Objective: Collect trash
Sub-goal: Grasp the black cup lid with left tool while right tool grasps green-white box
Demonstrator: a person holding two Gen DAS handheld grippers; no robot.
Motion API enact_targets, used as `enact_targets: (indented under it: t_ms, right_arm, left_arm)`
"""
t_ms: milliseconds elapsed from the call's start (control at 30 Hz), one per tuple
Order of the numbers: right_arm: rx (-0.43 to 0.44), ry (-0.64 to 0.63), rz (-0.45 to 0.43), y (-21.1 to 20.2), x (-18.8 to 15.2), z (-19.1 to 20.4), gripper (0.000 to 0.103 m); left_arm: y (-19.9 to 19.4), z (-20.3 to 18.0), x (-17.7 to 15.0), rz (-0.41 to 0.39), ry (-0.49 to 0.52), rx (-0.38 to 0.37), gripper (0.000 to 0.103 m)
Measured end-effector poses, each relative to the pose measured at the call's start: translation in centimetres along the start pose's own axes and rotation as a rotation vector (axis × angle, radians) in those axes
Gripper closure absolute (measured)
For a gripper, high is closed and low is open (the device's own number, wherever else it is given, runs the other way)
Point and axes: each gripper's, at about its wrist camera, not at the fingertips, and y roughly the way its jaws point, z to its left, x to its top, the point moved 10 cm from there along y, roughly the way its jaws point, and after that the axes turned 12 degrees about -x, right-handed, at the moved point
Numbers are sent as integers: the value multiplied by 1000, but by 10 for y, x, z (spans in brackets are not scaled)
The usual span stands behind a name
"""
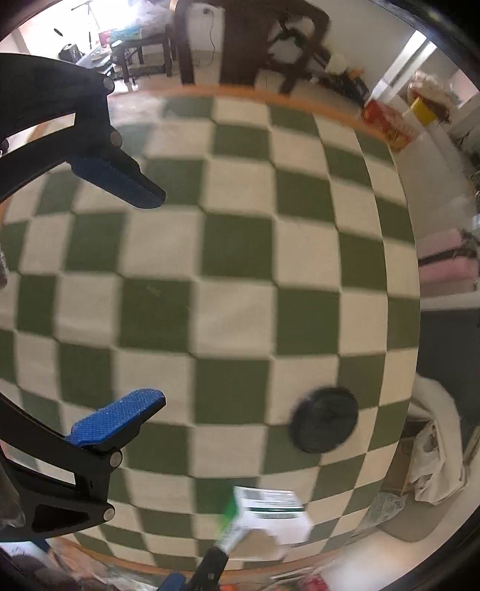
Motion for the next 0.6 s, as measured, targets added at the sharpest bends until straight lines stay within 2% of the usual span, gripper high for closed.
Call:
enact_targets:
  t_ms: [100, 233, 267, 367, 467, 600]
  right_arm:
    - [-8, -13, 48, 32, 41, 16, 0]
    - [19, -10, 96, 66, 66, 30, 3]
    - [30, -12, 95, 71, 70, 32, 11]
    - [50, -13, 63, 71, 81, 26, 12]
    - [-5, -34, 37, 74, 93, 3, 12]
    - [8, -26, 51, 78, 103, -15, 12]
  left_arm:
    - [26, -23, 40, 42, -11, -39, 3]
    - [53, -54, 79, 68, -5, -102, 3]
    - [58, -61, 86, 75, -2, -119, 3]
    - [75, -87, 104, 104, 21, -165, 3]
    - [90, -104, 113, 139, 56, -159, 3]
    - [110, -113, 117, 182, 86, -120, 4]
